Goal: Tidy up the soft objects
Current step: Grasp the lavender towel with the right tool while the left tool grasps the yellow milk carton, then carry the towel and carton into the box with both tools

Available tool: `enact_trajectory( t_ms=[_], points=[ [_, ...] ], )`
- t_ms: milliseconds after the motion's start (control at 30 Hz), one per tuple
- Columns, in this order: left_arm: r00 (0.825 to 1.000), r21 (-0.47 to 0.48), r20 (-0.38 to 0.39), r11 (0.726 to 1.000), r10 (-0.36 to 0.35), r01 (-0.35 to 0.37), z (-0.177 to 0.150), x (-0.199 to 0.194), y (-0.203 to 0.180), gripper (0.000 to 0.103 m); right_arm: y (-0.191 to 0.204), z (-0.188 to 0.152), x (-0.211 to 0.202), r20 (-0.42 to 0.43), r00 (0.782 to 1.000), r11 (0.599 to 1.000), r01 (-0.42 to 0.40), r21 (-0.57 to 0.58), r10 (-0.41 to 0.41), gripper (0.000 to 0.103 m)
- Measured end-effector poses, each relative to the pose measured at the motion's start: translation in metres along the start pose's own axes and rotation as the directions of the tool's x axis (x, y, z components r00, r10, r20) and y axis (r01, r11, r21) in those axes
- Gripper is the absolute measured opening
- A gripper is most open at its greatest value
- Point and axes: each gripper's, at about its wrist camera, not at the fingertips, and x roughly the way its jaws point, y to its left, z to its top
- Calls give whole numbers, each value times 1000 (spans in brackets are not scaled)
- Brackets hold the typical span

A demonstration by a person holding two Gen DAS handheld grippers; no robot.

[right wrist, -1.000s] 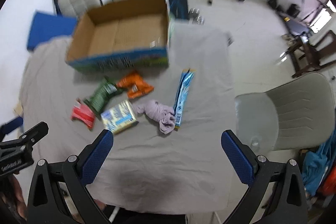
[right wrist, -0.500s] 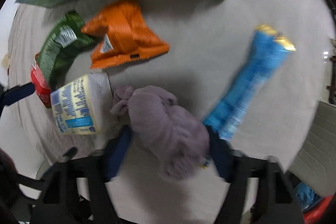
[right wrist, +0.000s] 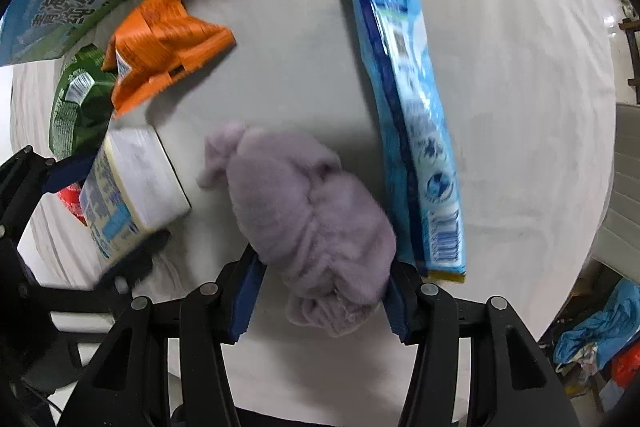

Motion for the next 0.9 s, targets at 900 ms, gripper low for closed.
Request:
enact_trajectory(
  t_ms=[900],
  points=[
    [997, -571, -30, 820, -69, 40, -130, 51, 28, 61, 24, -19, 48, 73, 988, 989, 138, -55, -134, 41]
  ],
)
